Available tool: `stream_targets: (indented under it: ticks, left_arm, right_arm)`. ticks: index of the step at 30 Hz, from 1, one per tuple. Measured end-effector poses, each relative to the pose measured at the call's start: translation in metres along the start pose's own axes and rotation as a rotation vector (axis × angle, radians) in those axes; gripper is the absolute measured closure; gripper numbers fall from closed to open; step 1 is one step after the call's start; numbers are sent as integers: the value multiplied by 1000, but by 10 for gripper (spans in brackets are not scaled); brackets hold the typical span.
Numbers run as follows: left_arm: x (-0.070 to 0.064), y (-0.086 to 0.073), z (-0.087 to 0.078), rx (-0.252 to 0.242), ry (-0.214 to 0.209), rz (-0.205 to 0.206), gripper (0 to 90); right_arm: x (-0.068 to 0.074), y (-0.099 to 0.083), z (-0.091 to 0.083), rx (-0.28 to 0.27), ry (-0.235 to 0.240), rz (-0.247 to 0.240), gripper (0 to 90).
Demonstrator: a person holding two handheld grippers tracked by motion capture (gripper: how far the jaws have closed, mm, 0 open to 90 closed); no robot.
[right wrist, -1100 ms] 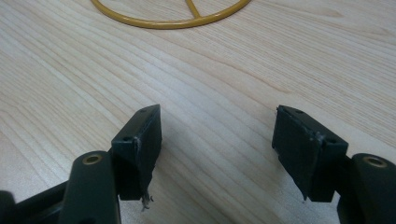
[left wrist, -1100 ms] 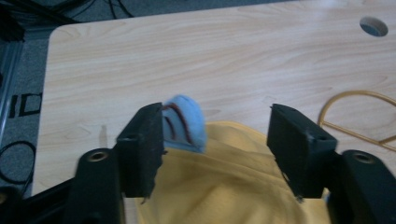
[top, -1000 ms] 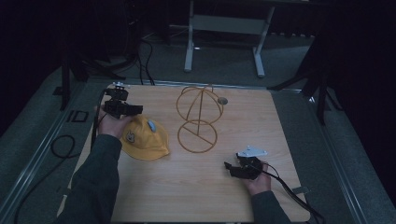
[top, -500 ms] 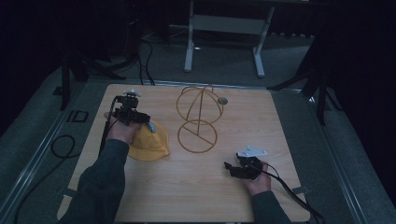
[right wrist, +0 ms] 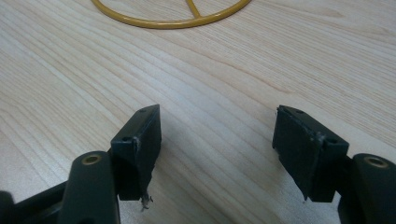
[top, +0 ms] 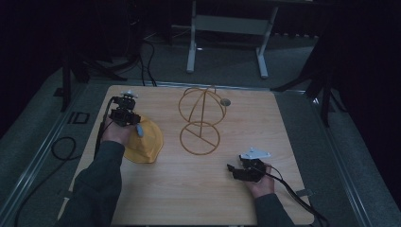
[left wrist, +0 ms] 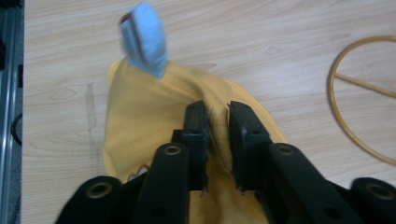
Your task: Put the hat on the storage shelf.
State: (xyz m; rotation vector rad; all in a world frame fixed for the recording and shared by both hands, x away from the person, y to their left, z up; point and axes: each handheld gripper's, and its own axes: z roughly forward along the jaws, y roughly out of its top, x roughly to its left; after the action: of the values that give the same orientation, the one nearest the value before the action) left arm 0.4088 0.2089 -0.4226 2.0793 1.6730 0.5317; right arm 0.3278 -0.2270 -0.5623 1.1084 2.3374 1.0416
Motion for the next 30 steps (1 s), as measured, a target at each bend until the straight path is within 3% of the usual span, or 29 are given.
stream_targets:
  ticks: [2, 6, 12, 20, 25, 30]
  left_arm:
    - [1, 0, 0, 11, 7, 6, 790]
    - [4, 0, 1, 24, 19, -3, 639]
    - [7, -1, 4, 64, 21, -2, 560]
    - [12, 1, -1, 62, 8, 18, 795]
    - [13, 5, -9, 54, -13, 68, 837]
    - [12, 12, -19, 14, -32, 123, 845]
  right_arm:
    - [0, 0, 0, 0, 0, 0, 323]
    - [0, 0, 0, 0, 0, 0, 324]
    - [0, 0, 0, 0, 0, 0, 324]
    - [0, 0, 0, 0, 0, 0, 323]
    - [0, 0, 0, 0, 0, 0, 323]
    - [0, 0, 0, 1, 0, 1, 323]
